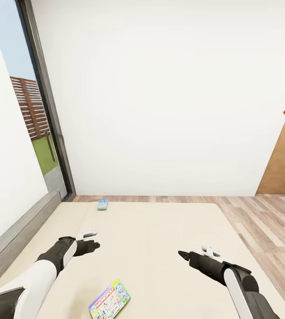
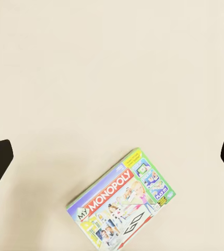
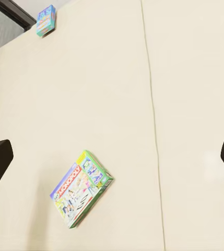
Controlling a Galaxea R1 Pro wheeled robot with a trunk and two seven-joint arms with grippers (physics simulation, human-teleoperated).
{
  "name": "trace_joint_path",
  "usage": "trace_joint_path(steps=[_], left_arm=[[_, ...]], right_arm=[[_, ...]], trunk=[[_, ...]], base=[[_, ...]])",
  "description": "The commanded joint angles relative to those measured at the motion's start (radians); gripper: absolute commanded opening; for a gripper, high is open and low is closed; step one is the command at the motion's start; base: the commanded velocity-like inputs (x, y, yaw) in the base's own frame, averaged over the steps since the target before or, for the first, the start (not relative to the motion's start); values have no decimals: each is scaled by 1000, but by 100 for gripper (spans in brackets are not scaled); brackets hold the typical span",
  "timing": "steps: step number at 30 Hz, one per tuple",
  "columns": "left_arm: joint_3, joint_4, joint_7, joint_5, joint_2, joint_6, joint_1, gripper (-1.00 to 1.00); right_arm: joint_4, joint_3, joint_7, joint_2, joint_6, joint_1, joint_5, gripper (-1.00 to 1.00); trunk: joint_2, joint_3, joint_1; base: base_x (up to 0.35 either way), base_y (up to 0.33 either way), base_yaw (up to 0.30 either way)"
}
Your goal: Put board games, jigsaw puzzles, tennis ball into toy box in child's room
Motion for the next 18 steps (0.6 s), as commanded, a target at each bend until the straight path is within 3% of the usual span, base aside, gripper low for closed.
trace_joint_path(steps=[1,18], left_arm=[[7,-2,-6,-8,0,5,0,100],[7,-2,-5,-9,-2,5,0,100]], right_arm=[[0,-2,7,0,5,-1,4,100],[86,-10,5,0,8,-2,5,100]], trunk=[[-1,-1,0],[-1,-1,0]], base=[[0,0,0],[0,0,0]])
